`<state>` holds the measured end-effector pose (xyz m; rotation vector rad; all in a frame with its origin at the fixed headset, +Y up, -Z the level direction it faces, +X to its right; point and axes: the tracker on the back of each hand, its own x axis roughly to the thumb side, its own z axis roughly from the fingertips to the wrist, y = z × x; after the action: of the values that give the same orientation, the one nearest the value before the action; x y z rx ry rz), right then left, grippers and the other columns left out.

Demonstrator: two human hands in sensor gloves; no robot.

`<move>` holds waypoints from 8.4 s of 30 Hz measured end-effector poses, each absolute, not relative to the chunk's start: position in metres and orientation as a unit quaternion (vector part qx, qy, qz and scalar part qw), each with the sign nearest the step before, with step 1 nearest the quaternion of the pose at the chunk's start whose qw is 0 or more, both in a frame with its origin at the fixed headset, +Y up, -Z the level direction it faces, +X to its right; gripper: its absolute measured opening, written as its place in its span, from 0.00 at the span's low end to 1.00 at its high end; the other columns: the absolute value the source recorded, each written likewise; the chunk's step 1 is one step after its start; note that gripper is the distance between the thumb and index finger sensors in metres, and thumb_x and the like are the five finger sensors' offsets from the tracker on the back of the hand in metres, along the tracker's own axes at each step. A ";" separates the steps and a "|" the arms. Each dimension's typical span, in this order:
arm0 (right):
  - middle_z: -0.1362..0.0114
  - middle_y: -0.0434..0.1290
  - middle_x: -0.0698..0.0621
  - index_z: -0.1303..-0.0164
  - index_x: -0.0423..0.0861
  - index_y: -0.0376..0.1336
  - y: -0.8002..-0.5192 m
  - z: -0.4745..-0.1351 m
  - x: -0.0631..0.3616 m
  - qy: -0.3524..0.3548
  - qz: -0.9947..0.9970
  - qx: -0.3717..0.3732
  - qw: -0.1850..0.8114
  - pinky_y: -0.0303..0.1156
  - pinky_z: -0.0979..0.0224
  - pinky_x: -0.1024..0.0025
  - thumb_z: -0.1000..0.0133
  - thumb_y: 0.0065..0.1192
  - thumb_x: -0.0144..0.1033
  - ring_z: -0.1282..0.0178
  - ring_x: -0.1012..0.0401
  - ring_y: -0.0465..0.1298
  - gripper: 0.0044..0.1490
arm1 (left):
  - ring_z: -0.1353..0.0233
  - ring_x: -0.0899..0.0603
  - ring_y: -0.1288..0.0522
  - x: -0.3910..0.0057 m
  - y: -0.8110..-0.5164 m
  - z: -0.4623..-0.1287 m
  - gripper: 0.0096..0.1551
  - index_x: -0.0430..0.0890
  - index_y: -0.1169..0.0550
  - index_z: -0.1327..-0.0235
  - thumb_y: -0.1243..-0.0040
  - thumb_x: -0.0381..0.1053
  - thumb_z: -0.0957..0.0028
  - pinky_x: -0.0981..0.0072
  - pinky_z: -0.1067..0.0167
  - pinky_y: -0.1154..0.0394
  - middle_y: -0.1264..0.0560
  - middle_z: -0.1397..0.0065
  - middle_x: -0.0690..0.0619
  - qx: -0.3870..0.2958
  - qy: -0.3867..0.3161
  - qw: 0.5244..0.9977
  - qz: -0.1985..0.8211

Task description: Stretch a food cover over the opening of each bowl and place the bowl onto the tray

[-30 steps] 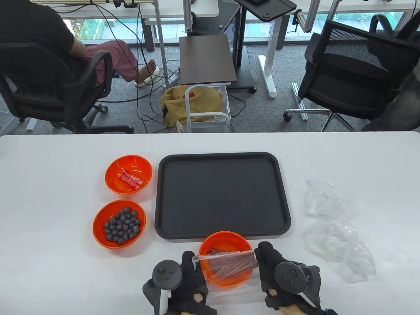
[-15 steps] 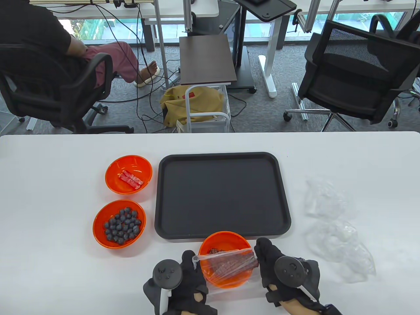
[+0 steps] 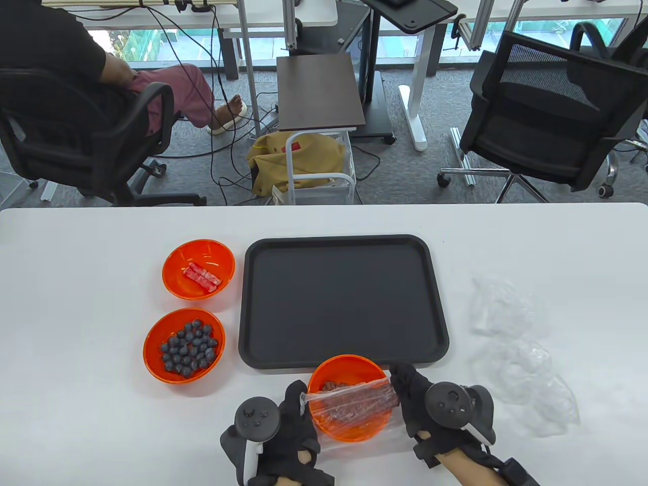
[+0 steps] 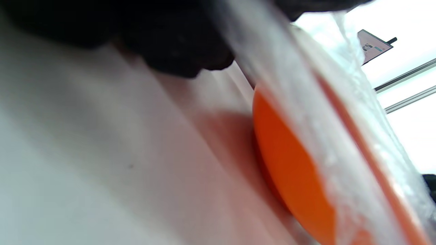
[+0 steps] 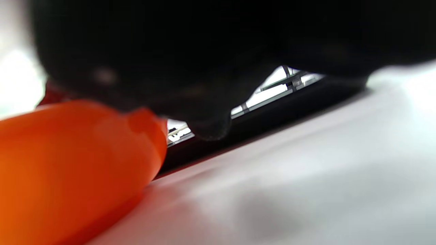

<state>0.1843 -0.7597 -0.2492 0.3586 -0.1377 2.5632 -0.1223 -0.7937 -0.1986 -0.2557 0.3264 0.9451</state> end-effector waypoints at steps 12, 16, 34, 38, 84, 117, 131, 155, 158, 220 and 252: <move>0.39 0.84 0.61 0.27 0.50 0.63 -0.766 -0.268 0.183 0.036 0.950 0.125 0.283 0.85 0.78 0.77 0.44 0.56 0.46 0.84 0.72 0.85 0.34 | 0.73 0.49 0.16 -0.132 -0.800 -0.209 0.27 0.74 0.28 0.29 0.48 0.58 0.44 0.63 0.82 0.13 0.17 0.47 0.55 -0.157 0.157 0.841 0.494; 0.42 0.85 0.62 0.29 0.52 0.65 -0.768 -0.274 0.185 0.062 0.945 0.118 0.298 0.85 0.77 0.79 0.44 0.56 0.46 0.84 0.74 0.84 0.32 | 0.73 0.49 0.15 -0.134 -0.801 -0.214 0.26 0.74 0.26 0.31 0.48 0.58 0.44 0.64 0.81 0.13 0.17 0.47 0.56 -0.163 0.156 0.839 0.496; 0.39 0.83 0.66 0.31 0.62 0.64 -0.781 -0.293 0.180 0.182 0.916 0.123 0.334 0.86 0.68 0.79 0.44 0.54 0.48 0.72 0.73 0.85 0.28 | 0.67 0.46 0.13 -0.141 -0.804 -0.241 0.25 0.62 0.24 0.32 0.48 0.55 0.44 0.58 0.74 0.12 0.16 0.47 0.55 -0.268 0.119 0.803 0.519; 0.40 0.83 0.63 0.30 0.63 0.64 -0.785 -0.298 0.181 0.209 0.904 0.113 0.356 0.86 0.68 0.78 0.43 0.55 0.48 0.73 0.72 0.86 0.28 | 0.67 0.46 0.13 -0.141 -0.803 -0.247 0.25 0.62 0.23 0.33 0.48 0.55 0.44 0.58 0.74 0.12 0.15 0.48 0.55 -0.282 0.115 0.804 0.511; 0.59 0.90 0.58 0.43 0.43 0.74 -0.791 -0.290 0.181 0.228 0.901 0.041 0.367 0.86 0.75 0.73 0.44 0.66 0.52 0.78 0.67 0.89 0.29 | 0.69 0.47 0.12 -0.137 -0.797 -0.262 0.34 0.57 0.25 0.31 0.26 0.62 0.49 0.59 0.73 0.12 0.13 0.55 0.59 -0.286 0.127 0.839 0.446; 0.26 0.78 0.46 0.26 0.49 0.70 -0.717 -0.313 0.139 0.194 0.918 0.202 0.282 0.86 0.48 0.49 0.50 0.83 0.47 0.34 0.42 0.82 0.40 | 0.09 0.38 0.61 -0.153 -0.697 -0.267 0.47 0.75 0.44 0.17 0.45 0.81 0.52 0.31 0.20 0.58 0.57 0.06 0.58 -0.018 -0.025 0.967 0.253; 0.33 0.82 0.42 0.31 0.44 0.74 -0.733 -0.323 0.111 0.265 0.912 0.236 0.206 0.90 0.50 0.63 0.51 0.85 0.35 0.43 0.46 0.89 0.36 | 0.13 0.44 0.78 -0.144 -0.726 -0.278 0.55 0.75 0.59 0.19 0.56 0.89 0.56 0.31 0.26 0.76 0.73 0.11 0.63 -0.106 0.012 0.983 0.149; 0.44 0.85 0.37 0.37 0.36 0.77 -0.693 -0.389 0.212 0.121 0.916 -0.065 0.377 0.93 0.62 0.68 0.53 0.85 0.31 0.57 0.47 0.91 0.33 | 0.13 0.45 0.79 -0.165 -0.737 -0.276 0.53 0.74 0.60 0.19 0.59 0.87 0.55 0.32 0.27 0.77 0.73 0.12 0.63 -0.123 0.055 0.975 0.179; 0.44 0.85 0.36 0.37 0.36 0.77 -0.697 -0.403 0.222 0.088 0.908 -0.138 0.385 0.93 0.62 0.69 0.53 0.85 0.31 0.58 0.47 0.91 0.33 | 0.13 0.45 0.79 -0.162 -0.737 -0.275 0.53 0.74 0.60 0.19 0.59 0.87 0.55 0.32 0.27 0.77 0.73 0.12 0.63 -0.127 0.052 0.975 0.177; 0.11 0.52 0.41 0.11 0.55 0.52 -0.670 -0.303 0.159 -0.065 0.976 0.069 0.199 0.63 0.36 0.24 0.47 0.65 0.74 0.17 0.30 0.59 0.58 | 0.14 0.45 0.80 -0.147 -0.738 -0.266 0.55 0.72 0.65 0.21 0.60 0.87 0.54 0.33 0.27 0.78 0.75 0.13 0.62 -0.169 0.034 0.970 0.169; 0.09 0.38 0.43 0.09 0.57 0.48 -0.727 -0.256 0.156 0.007 0.983 0.162 0.081 0.44 0.35 0.17 0.47 0.50 0.84 0.15 0.28 0.39 0.61 | 0.14 0.38 0.79 -0.192 -0.708 -0.305 0.63 0.61 0.65 0.20 0.64 0.90 0.60 0.23 0.31 0.74 0.74 0.12 0.61 -0.159 0.105 0.976 0.105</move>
<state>0.1562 -0.7274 -0.2557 0.4838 0.0204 2.9404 -0.1924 -0.7084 -0.3046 -0.3196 0.2112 0.2107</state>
